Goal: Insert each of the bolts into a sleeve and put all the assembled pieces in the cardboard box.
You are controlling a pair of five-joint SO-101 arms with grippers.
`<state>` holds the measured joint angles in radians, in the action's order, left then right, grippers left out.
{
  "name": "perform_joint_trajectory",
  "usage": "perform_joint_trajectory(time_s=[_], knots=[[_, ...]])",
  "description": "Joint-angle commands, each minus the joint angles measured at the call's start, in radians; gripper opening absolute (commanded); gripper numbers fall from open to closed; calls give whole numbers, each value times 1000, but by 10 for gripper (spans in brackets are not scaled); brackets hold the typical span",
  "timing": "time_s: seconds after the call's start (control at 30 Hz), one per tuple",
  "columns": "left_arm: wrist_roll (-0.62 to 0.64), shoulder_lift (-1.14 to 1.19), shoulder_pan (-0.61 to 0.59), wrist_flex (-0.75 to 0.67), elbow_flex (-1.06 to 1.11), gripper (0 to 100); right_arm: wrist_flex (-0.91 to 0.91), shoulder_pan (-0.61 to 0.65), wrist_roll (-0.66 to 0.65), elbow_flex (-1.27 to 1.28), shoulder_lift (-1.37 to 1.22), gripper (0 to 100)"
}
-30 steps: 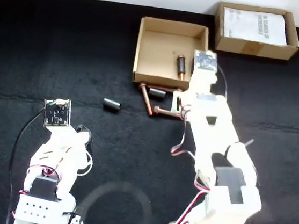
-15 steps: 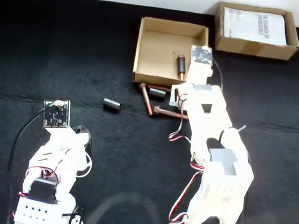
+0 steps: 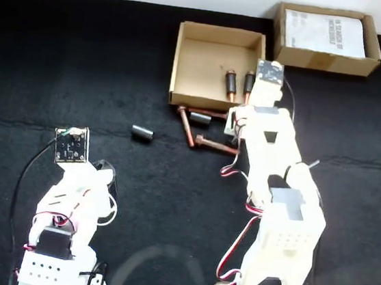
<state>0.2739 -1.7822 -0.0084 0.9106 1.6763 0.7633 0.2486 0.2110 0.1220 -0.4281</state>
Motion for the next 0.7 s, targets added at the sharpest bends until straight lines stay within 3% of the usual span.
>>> perform_joint_trajectory(time_s=[0.0,0.23,0.43,0.67], knots=[[-6,-19,-8,2,21,10,81,24,8,-10,119,7],[71,-18,-8,-5,19,11,205,21,-2,-10,423,7],[157,-18,-8,0,16,136,369,19,-2,-8,596,7],[86,-18,-1,41,19,140,438,54,8,51,621,9]])
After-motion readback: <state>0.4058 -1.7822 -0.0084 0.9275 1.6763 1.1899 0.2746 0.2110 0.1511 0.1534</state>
